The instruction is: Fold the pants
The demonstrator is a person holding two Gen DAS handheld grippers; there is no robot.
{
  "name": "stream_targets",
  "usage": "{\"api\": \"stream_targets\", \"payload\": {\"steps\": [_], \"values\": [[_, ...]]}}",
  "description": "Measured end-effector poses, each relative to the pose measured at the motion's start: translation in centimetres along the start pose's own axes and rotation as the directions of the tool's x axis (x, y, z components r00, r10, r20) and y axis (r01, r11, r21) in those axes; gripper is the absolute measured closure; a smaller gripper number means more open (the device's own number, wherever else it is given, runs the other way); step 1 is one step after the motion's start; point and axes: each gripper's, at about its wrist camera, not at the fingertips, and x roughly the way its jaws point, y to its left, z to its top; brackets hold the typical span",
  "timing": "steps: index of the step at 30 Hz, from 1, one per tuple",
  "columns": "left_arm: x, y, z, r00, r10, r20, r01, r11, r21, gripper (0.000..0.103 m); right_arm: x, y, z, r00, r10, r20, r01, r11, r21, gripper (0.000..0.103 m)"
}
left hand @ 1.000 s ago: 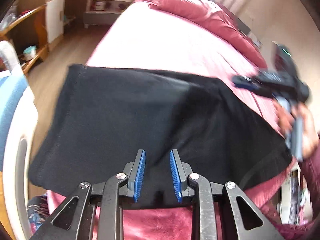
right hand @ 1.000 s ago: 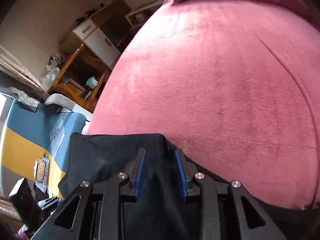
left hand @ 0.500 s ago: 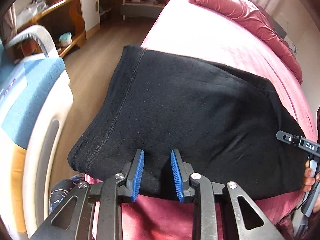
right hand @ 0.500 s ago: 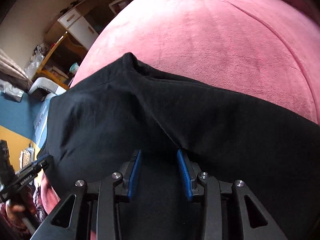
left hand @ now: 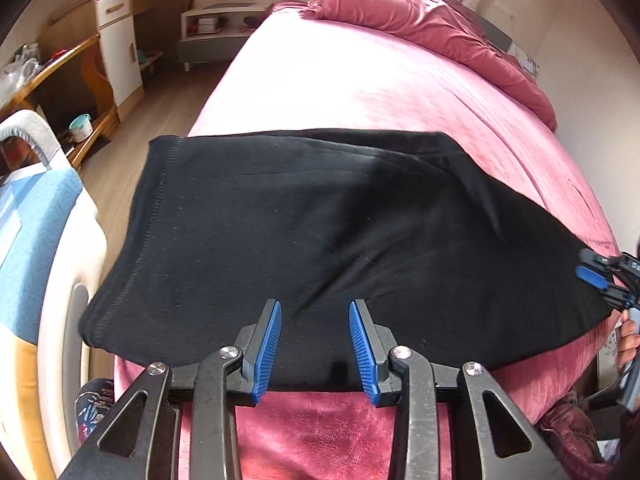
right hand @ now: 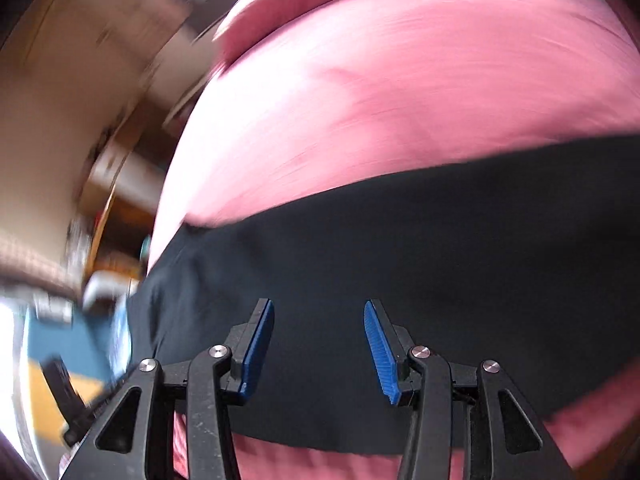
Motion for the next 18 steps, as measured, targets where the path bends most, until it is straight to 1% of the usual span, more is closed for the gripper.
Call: {"api": "stream_targets", "payload": {"steps": [3,5,7,9,13,15,16,18], "values": [[0.4,-0.3,-0.1,1.0,0.003,-0.018,-0.003,1.0,-0.005,0.067,-4.7,-6.7,-0.2,0.993,-0.048,0.111,0.027,0.984,0.178,0.055],[0.7,-0.4,0.0,1.0,0.006,-0.027,-0.007,1.0,-0.006,0.067,-7.6,-11.1,-0.7,0.981,-0.087,0.176,0.03,0.952,0.304,0.055],[1.1,-0.1,0.0,0.999,0.008,-0.036,-0.008,1.0,-0.01,0.067,-10.0,-15.0,-1.6,0.963,-0.13,0.236,0.024,0.912,0.409,0.053],[1.2,-0.1,0.0,0.999,0.009,-0.039,-0.009,1.0,-0.01,0.067,-11.1,-17.7,-2.2,0.951,-0.165,0.262,0.019,0.875,0.484,0.053],[1.9,-0.1,0.2,0.999,0.009,-0.052,-0.01,1.0,-0.02,0.067,-12.1,-22.5,-2.7,0.938,-0.163,0.304,-0.049,0.809,0.586,0.053],[2.2,0.0,0.3,0.998,0.012,-0.065,-0.014,0.999,-0.036,0.067,-11.9,-24.0,-2.6,0.935,-0.138,0.328,-0.099,0.785,0.612,0.053],[2.2,0.2,0.4,0.998,0.014,-0.066,-0.017,0.999,-0.04,0.067,-11.6,-24.4,-2.5,0.934,-0.129,0.334,-0.116,0.773,0.623,0.052],[2.0,0.3,0.8,0.998,0.02,-0.057,-0.023,0.998,-0.052,0.067,-11.7,-26.6,-2.1,0.933,-0.099,0.346,-0.155,0.757,0.635,0.052]]}}
